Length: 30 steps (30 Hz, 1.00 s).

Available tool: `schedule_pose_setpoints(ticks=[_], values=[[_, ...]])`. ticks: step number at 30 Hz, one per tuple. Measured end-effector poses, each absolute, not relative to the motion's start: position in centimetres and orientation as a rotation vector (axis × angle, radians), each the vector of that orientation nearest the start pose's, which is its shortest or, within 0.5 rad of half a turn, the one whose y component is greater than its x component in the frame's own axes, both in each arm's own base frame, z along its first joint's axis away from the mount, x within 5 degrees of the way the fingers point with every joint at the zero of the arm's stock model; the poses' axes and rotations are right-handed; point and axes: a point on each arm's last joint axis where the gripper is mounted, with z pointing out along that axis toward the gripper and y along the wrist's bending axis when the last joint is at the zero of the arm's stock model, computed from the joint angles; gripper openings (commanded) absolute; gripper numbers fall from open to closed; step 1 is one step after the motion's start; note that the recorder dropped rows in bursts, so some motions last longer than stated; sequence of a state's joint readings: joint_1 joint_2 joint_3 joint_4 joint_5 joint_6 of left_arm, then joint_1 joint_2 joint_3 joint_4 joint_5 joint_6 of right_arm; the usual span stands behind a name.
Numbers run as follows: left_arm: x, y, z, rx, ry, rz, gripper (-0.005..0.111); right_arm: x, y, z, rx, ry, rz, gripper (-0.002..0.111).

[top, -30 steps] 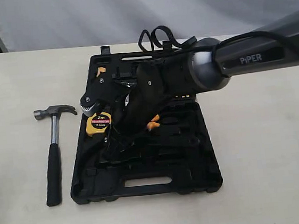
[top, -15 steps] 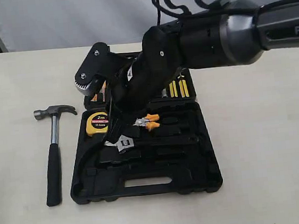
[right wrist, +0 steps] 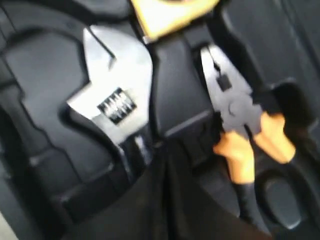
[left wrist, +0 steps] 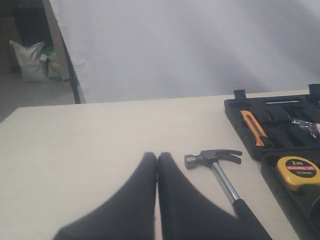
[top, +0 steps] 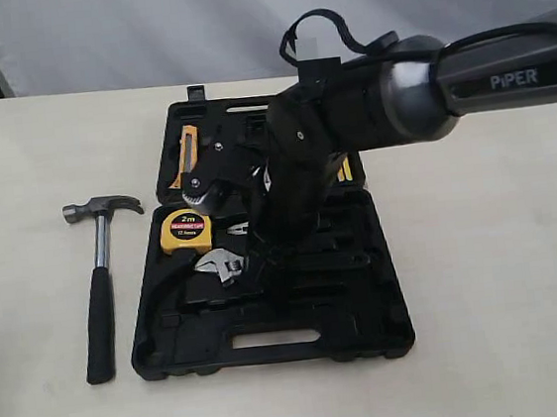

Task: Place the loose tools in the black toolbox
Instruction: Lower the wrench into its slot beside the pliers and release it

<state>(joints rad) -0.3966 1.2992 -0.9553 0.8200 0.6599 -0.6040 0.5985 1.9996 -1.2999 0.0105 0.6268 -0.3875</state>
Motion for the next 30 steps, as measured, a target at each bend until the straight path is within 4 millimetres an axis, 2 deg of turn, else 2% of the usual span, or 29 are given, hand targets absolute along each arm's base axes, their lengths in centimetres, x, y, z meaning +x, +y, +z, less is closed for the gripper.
schedule_pose_setpoints(ticks=[12,17,24,30], values=[[26.4,-6.6,30.8,0.323,2.224,0.377,0.001,33.4,22.1,14.7,-1.285,2.521,0.060,0.000],[26.4,-6.6,30.8,0.323,2.224,0.377,0.001,33.4,21.8,15.5,-1.279,2.508,0.050,0.000],[26.4,-6.6,30.8,0.323,2.224,0.377,0.001,33.0,21.6,18.3,-1.240,2.474,0.069,0.000],[26.4,-6.6,30.8,0.323,2.224,0.377,0.001,32.4,21.6,17.6,-1.230,2.569,0.122,0.000]])
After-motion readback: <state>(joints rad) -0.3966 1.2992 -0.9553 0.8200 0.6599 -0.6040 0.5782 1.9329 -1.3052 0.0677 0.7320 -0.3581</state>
